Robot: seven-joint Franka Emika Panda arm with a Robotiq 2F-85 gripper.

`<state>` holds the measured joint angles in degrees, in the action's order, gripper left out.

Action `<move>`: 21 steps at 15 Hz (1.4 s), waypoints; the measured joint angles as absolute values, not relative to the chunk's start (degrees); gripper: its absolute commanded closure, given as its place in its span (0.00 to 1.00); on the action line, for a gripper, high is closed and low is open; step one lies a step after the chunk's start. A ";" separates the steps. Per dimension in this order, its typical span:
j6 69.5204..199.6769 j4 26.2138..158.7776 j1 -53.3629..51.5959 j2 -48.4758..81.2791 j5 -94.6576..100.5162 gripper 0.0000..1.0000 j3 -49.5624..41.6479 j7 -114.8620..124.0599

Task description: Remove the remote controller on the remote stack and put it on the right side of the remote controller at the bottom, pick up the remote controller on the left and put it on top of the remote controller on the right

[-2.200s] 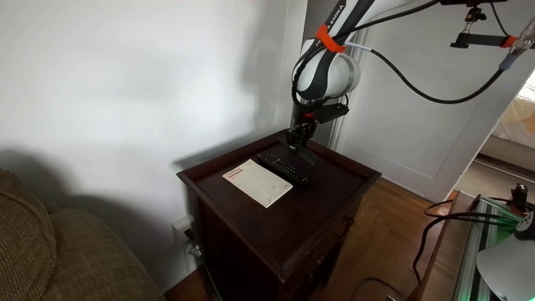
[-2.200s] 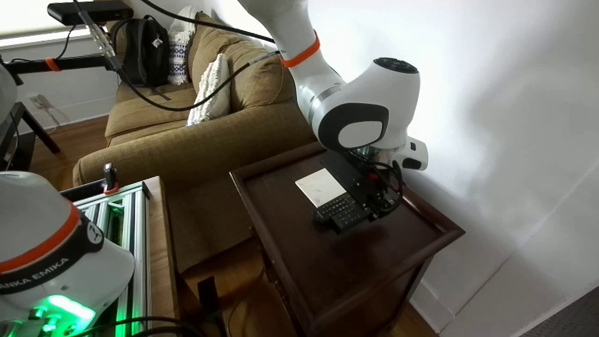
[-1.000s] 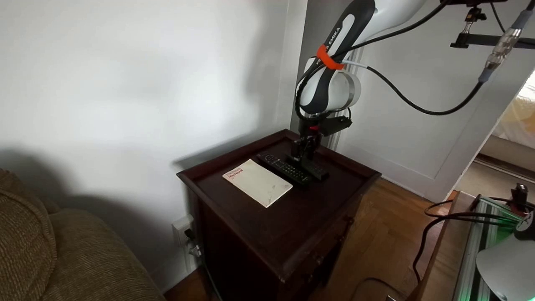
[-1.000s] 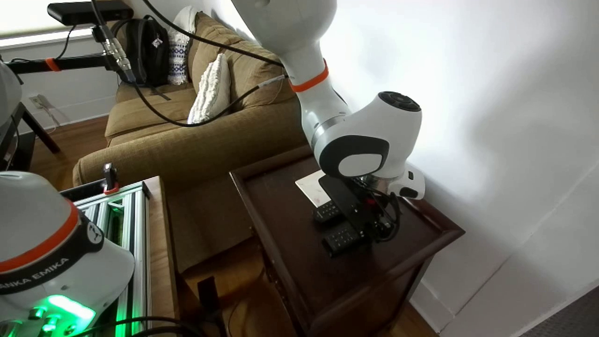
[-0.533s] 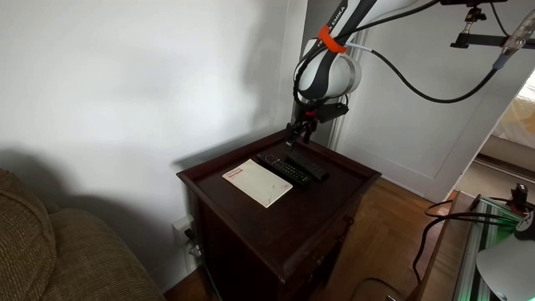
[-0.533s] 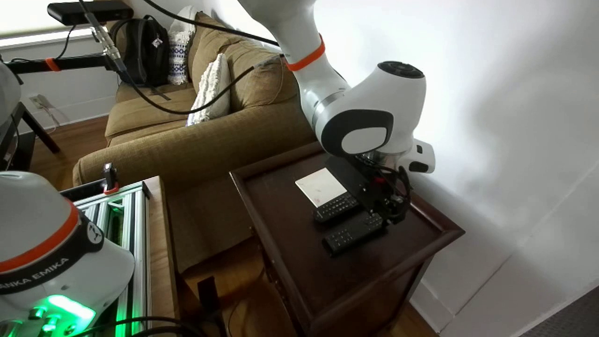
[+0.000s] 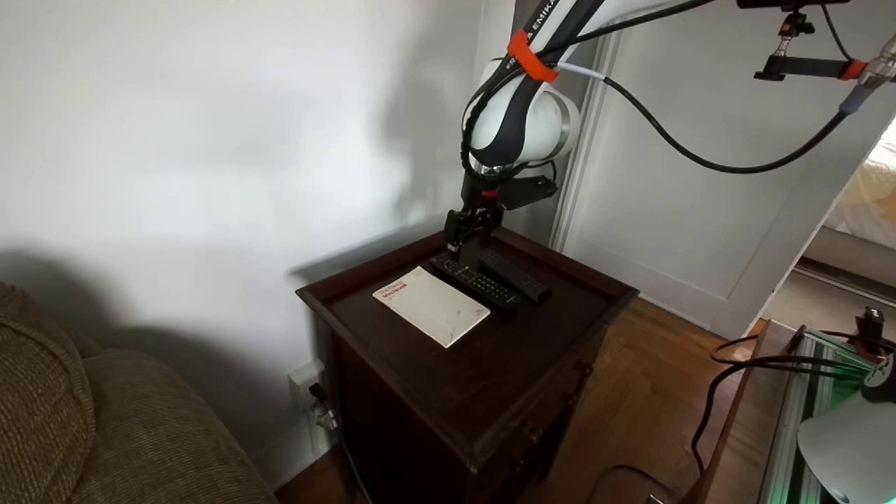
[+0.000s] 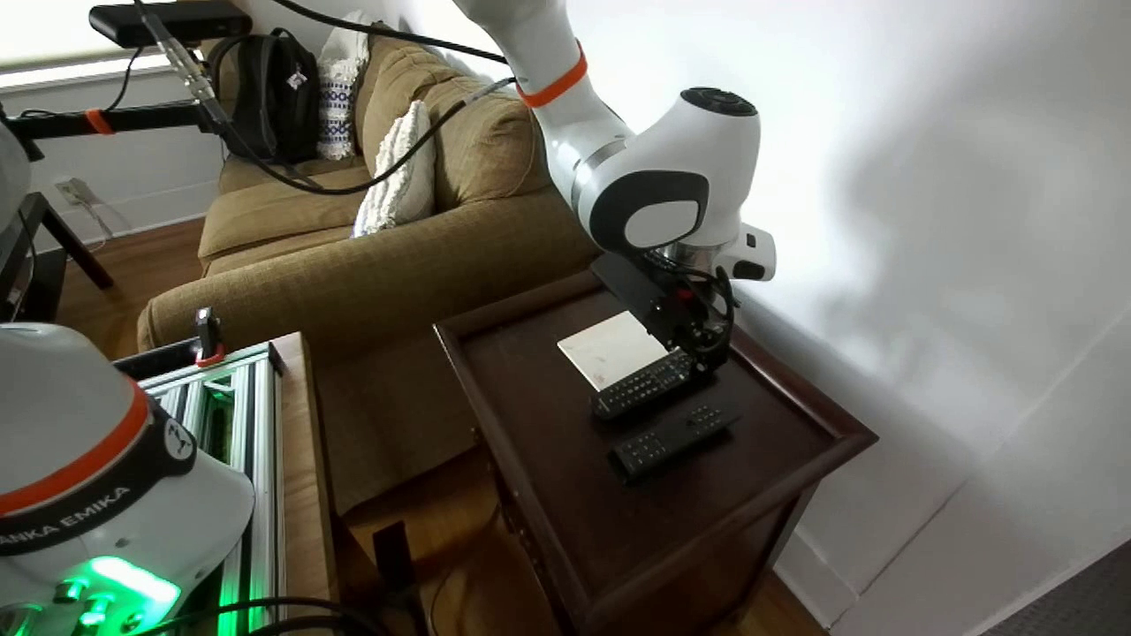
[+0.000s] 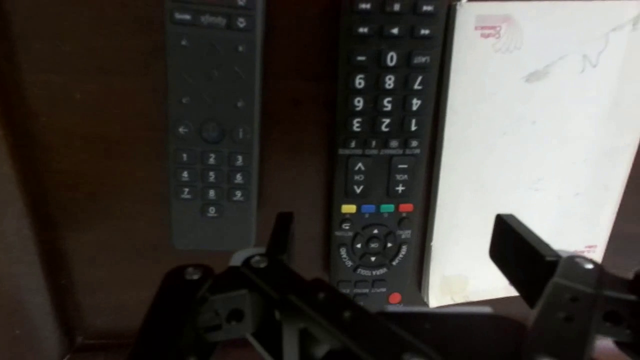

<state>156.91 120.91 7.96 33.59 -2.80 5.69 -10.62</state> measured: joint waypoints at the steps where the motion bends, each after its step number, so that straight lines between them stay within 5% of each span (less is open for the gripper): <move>1: 156.36 120.43 7.49 34.22 -2.80 0.00 5.67 -10.17; 8: 153.27 116.75 4.79 39.04 -2.70 0.01 3.98 -8.69; 10: 152.85 115.96 4.43 39.86 -2.61 0.26 3.51 -8.65; 16: 152.41 114.69 3.56 41.64 -1.62 0.70 2.16 -8.55; 21: 152.35 114.26 3.34 41.79 -1.23 0.70 2.05 -8.47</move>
<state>152.35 114.26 3.34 41.79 -1.23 2.05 -8.47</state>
